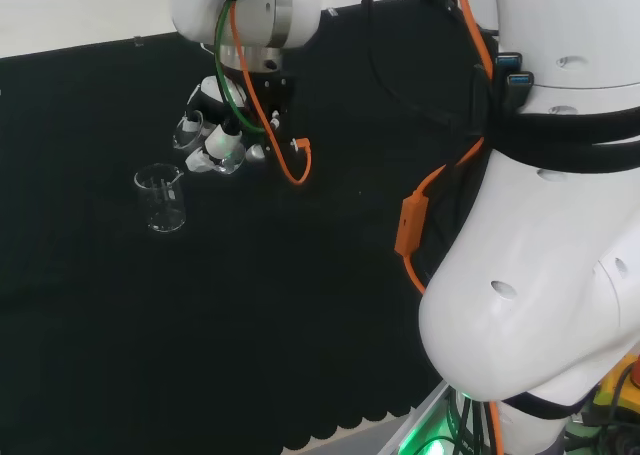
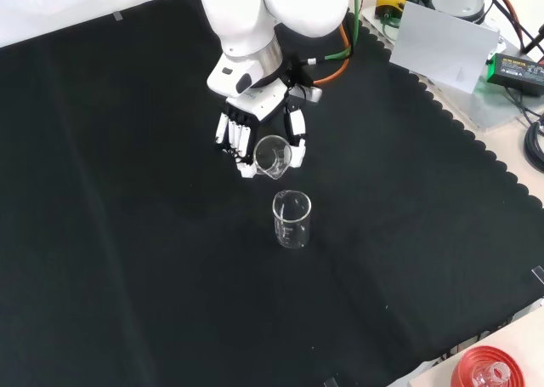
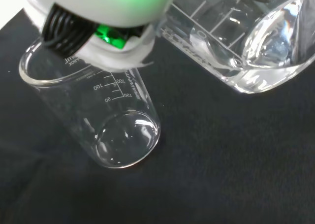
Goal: Pour the water from the handheld beaker into the one on the table.
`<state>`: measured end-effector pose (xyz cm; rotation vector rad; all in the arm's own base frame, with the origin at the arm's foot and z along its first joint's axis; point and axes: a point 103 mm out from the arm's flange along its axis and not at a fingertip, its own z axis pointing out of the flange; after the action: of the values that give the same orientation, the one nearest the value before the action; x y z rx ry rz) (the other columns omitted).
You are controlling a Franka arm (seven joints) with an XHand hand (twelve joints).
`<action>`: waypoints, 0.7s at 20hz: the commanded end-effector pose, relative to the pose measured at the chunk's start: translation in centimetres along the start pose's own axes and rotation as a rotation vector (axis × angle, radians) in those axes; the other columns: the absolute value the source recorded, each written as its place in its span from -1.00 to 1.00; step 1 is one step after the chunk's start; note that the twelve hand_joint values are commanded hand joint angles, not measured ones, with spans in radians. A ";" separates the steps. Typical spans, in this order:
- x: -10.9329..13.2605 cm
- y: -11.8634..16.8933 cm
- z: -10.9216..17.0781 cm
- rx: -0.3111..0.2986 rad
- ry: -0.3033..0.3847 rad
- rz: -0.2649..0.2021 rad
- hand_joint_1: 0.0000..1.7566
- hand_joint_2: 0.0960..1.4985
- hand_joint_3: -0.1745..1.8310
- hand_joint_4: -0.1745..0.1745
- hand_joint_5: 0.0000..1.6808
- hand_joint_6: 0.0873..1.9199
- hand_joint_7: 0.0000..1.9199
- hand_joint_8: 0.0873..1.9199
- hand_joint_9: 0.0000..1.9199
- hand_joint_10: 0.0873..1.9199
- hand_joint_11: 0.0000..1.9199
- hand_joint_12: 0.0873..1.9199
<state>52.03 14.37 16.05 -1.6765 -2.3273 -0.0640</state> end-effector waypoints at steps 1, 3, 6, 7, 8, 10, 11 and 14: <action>0.4 0.2 0.0 0.020 -0.055 0.004 0.34 -0.22 -0.22 0.31 0.66 -0.65 0.48 -0.90 0.23 -0.74 -0.28 0.20; 0.5 0.3 0.0 0.030 -0.079 0.007 0.34 -0.22 -0.22 0.31 0.67 -0.65 0.48 -0.90 0.23 -0.74 -0.28 0.20; 0.7 0.4 -0.1 0.045 -0.107 0.011 0.34 -0.22 -0.22 0.31 0.67 -0.65 0.49 -0.90 0.23 -0.74 -0.28 0.20; 0.8 0.4 -0.1 0.049 -0.117 0.011 0.34 -0.22 -0.22 0.30 0.67 -0.65 0.49 -0.90 0.24 -0.74 -0.28 0.20; 0.9 0.4 -0.2 0.053 -0.128 0.010 0.34 -0.22 -0.22 0.30 0.67 -0.65 0.49 -0.90 0.24 -0.74 -0.27 0.20; 1.1 0.4 -0.2 0.060 -0.144 0.009 0.34 -0.22 -0.22 0.30 0.67 -0.65 0.49 -0.91 0.24 -0.74 -0.27 0.20; 1.1 0.5 -0.2 0.064 -0.149 0.008 0.34 -0.22 -0.22 0.30 0.67 -0.65 0.49 -0.91 0.24 -0.74 -0.27 0.20; 1.3 0.5 0.0 0.077 -0.164 0.011 0.34 -0.22 -0.22 0.30 0.67 -0.65 0.49 -0.91 0.24 -0.74 -0.26 0.19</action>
<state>52.25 15.33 16.44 -1.7185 -2.3968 0.1308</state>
